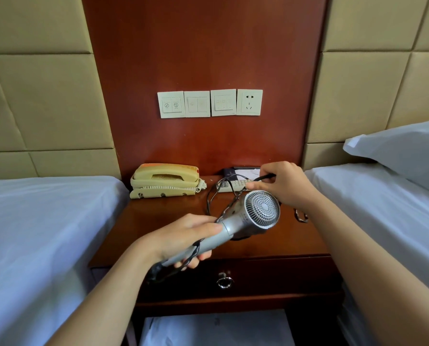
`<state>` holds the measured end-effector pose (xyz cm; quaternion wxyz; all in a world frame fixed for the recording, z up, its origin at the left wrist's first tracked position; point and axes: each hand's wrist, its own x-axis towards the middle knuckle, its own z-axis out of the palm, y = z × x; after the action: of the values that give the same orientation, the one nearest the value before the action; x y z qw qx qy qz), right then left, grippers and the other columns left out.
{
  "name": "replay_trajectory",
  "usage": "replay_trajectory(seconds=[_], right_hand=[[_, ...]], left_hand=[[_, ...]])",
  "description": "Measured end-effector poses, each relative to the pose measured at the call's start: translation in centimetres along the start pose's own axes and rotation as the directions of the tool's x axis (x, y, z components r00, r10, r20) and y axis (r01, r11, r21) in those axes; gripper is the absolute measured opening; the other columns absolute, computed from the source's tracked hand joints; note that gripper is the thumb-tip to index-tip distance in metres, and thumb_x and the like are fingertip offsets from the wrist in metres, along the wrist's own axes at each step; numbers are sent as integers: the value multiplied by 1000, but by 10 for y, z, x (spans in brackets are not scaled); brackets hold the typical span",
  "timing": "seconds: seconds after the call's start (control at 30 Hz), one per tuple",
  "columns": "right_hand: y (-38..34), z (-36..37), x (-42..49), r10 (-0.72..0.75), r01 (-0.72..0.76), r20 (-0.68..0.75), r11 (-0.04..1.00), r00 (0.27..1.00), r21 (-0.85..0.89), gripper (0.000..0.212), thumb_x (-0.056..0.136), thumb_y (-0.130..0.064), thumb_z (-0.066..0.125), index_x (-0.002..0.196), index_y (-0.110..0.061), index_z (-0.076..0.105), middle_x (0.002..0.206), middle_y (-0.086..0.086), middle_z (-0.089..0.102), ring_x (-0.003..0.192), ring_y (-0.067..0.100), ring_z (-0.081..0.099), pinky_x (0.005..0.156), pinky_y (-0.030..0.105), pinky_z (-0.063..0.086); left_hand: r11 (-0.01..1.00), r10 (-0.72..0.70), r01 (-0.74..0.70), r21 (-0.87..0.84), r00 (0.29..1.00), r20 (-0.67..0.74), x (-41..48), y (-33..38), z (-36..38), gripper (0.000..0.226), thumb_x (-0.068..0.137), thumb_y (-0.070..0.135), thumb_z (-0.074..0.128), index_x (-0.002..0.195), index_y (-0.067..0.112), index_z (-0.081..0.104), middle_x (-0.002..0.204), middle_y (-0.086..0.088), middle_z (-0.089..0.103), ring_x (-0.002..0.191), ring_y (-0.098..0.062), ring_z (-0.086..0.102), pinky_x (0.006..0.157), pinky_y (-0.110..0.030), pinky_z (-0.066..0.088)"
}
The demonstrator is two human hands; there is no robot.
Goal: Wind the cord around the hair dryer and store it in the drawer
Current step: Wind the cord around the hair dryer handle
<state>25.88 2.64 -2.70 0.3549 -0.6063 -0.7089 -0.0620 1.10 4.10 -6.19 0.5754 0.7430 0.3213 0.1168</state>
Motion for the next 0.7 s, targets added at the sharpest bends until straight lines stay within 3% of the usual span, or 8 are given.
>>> replay_trajectory(seconds=[0.2,0.27,0.33,0.43,0.53,0.7], right_hand=[[20,13,-3,-10,-7,115,989,993,149,31,83,-32,67,57,-26,50,54,-10,52,56,9,48,58,31,38],[24,17,-8,-30,9,157,991,987,135,35,83,-12,66,57,-29,51,53,-14,57,55,1,52,59,24,40],[24,20,-14,-7,-12,167,994,986,112,45,84,-2,59,54,-33,45,55,-17,60,54,2,52,58,23,39],[19,23,-18,-15,13,156,1000,988,17,33,92,-17,52,63,-34,55,79,-2,67,73,18,58,67,35,43],[18,27,-18,17,19,205,985,979,-172,23,96,-25,45,97,-20,68,103,6,69,95,30,60,72,34,41],[19,34,-20,79,13,299,956,951,-294,29,96,-43,40,109,-32,63,104,1,67,101,30,60,71,33,39]], left_hand=[[993,-27,31,-114,999,37,-3,1,0,31,101,31,33,95,7,51,58,-10,50,32,-11,36,34,-12,26],[984,-21,28,-174,999,44,-2,1,-1,36,100,34,31,96,4,51,57,-11,51,30,-11,36,34,-11,25],[960,-3,15,-278,999,44,-2,1,-4,43,95,38,35,98,0,55,54,-11,51,28,-11,37,33,-9,25],[912,29,-16,-411,999,25,-1,0,-9,51,84,42,38,93,-2,61,52,-13,50,26,-12,38,30,-11,27],[894,23,-15,-447,1000,13,2,-1,-9,52,82,44,38,91,-2,60,52,-12,50,26,-12,38,30,-12,28],[866,96,-115,-487,993,-64,11,-6,-16,50,74,48,62,85,-1,63,56,-11,49,27,-12,39,30,-13,31]])
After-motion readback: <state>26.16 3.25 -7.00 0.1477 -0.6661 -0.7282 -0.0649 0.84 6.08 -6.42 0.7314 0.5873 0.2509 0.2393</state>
